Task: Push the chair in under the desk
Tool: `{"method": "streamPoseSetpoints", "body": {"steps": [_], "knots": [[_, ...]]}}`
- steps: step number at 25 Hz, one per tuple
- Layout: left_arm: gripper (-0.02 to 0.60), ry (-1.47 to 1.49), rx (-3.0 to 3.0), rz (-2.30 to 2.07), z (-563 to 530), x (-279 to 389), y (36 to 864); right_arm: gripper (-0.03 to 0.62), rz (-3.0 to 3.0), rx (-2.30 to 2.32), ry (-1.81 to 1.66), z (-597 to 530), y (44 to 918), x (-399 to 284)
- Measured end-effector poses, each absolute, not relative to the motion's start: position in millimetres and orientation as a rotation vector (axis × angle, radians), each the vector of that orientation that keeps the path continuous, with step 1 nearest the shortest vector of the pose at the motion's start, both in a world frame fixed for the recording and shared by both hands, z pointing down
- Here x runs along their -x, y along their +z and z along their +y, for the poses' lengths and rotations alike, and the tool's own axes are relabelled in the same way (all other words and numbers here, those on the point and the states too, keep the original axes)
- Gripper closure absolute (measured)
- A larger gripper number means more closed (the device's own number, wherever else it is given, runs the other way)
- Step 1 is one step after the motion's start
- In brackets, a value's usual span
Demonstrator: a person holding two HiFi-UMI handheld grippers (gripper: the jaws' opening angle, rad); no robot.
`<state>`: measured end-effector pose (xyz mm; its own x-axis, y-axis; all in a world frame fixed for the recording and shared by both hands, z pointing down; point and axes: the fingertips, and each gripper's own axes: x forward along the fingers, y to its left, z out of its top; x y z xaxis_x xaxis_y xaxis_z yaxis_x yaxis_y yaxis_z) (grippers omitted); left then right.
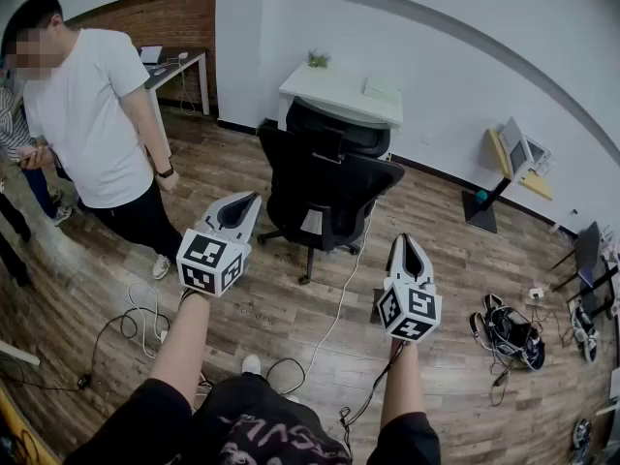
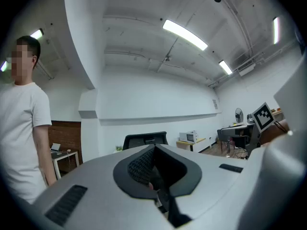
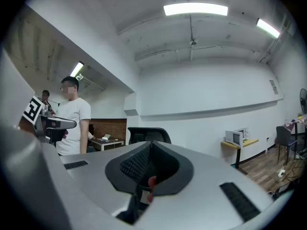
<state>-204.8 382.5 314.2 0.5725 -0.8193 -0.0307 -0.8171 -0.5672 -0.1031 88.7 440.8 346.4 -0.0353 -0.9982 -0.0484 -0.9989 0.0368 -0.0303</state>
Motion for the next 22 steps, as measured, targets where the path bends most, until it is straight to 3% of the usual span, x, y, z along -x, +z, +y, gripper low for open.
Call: {"method": "streamPoseSetpoints", "body": {"steps": [22], "knots": [[0.566,-0.054,2.729,1.353,288,221,324,0.566,2.185,2.188,0.05,359,352,-70]]}}
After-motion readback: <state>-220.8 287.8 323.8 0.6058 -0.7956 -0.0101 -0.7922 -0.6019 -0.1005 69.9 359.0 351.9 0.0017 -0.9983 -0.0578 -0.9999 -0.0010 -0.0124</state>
